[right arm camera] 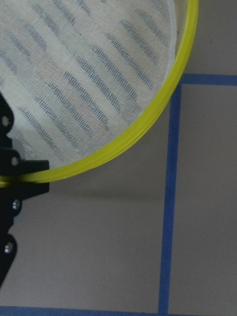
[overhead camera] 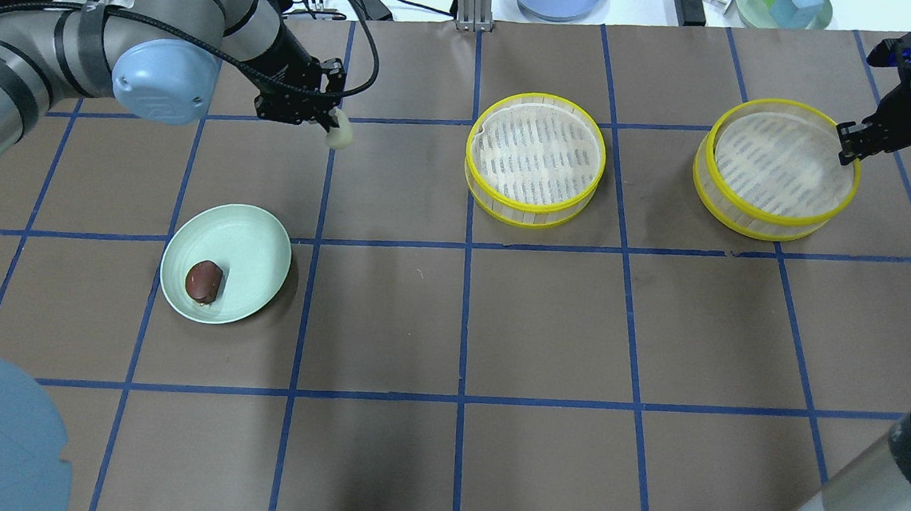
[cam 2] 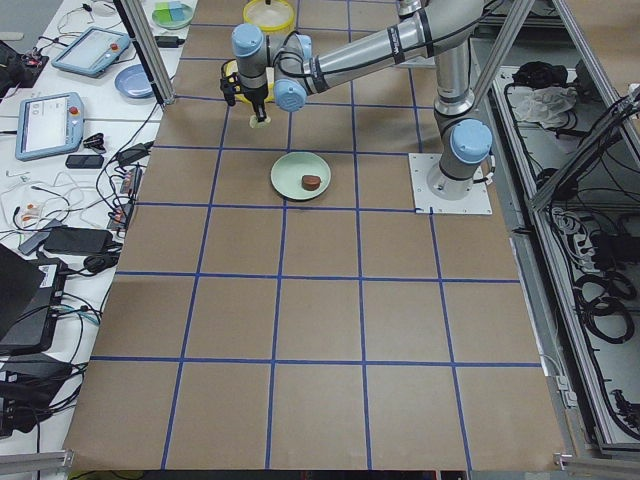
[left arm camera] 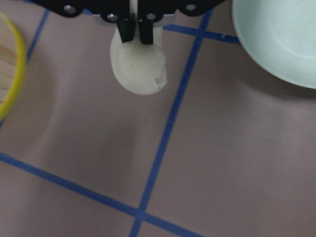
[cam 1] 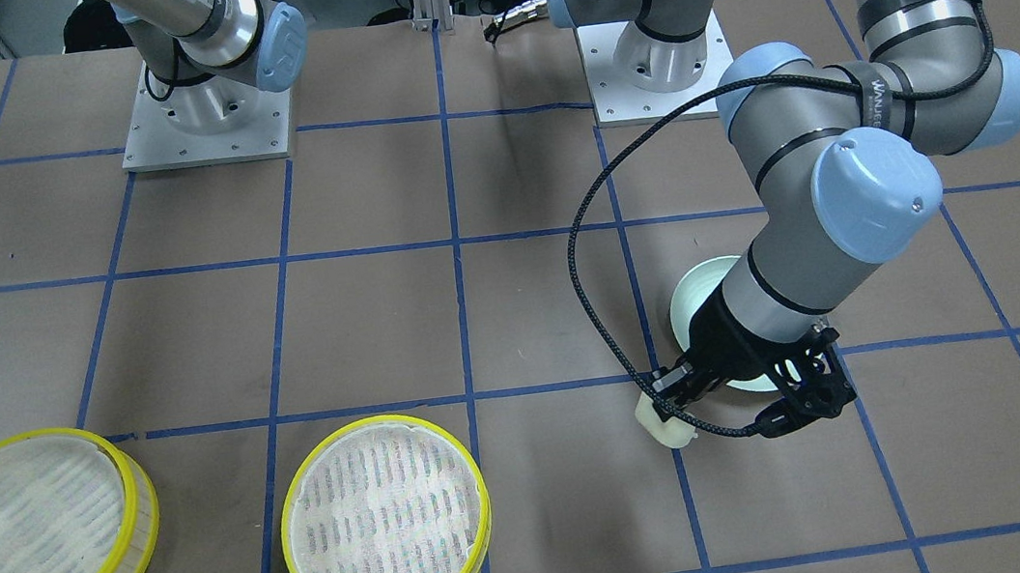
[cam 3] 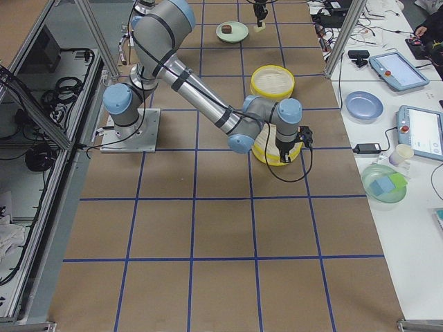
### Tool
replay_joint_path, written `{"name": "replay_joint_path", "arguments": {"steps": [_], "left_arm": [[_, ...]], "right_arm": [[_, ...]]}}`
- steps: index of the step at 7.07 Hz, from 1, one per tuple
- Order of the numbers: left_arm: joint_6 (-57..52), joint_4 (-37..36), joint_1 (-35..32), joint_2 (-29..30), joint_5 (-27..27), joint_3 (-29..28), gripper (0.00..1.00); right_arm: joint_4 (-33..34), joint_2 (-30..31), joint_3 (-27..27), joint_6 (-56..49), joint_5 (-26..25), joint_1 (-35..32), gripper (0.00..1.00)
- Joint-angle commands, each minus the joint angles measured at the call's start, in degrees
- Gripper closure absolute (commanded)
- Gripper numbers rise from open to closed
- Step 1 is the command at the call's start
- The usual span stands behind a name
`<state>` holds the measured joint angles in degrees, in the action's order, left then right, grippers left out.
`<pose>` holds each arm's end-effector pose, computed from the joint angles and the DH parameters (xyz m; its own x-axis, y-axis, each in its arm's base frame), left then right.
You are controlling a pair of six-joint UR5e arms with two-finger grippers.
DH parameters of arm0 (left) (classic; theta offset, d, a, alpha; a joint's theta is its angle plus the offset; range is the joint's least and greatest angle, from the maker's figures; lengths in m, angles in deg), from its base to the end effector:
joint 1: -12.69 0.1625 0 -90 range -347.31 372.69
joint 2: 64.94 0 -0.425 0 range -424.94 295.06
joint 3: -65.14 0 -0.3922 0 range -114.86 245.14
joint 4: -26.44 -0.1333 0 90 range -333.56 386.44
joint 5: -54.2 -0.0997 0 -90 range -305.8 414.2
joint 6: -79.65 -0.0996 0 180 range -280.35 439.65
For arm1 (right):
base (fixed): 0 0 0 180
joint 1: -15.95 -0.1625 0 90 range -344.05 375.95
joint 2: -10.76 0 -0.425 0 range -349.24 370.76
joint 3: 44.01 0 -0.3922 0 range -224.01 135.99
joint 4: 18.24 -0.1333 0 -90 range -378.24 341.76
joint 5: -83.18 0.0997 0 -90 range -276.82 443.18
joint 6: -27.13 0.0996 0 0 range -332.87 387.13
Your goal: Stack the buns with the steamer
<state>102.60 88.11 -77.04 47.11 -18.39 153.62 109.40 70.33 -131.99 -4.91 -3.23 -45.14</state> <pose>-0.1601 -0.6393 0.3382 -0.8770 -0.3531 0.3259 -0.3764 0.9264 -0.0094 -0.2040 -0.6580 0.2602 -0.9978 -0.0568 0.0327 -0.0616 0.9837 -0.1688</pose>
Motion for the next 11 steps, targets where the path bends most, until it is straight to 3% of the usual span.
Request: {"name": "replay_joint_path", "arguments": {"steps": [1,3,5,6,7,8,11], "left_arm": [[7.0,-10.1,-6.3,2.9,8.3,-0.6,1.0],[8.5,-19.6,-9.0,8.0,14.6,-0.8,1.0],[8.6,-21.9,-10.7,11.9,14.8,-0.9,0.95],[8.6,-22.1,-11.3,13.2,14.8,-0.9,0.7],[8.8,-22.2,-12.0,13.8,14.2,-1.4,0.1],[9.7,-22.2,-12.2,13.8,13.9,-2.4,0.0],[9.9,-22.0,-12.4,13.6,14.0,-3.0,0.0]], "right_arm": [[-3.7,3.9,0.0,1.6,-0.2,-0.2,0.95],[-7.4,5.7,0.0,5.8,-0.3,-0.7,1.0],[-8.0,8.1,0.0,9.3,-4.4,-4.2,1.0],[-8.5,8.7,0.0,10.4,-5.6,-6.4,1.0],[-7.9,8.7,0.0,11.3,-5.6,-7.3,1.0],[-8.2,8.8,-0.1,12.1,-5.4,-7.4,1.0],[-8.2,9.3,-0.1,14.6,-5.6,-9.7,1.0]]}}
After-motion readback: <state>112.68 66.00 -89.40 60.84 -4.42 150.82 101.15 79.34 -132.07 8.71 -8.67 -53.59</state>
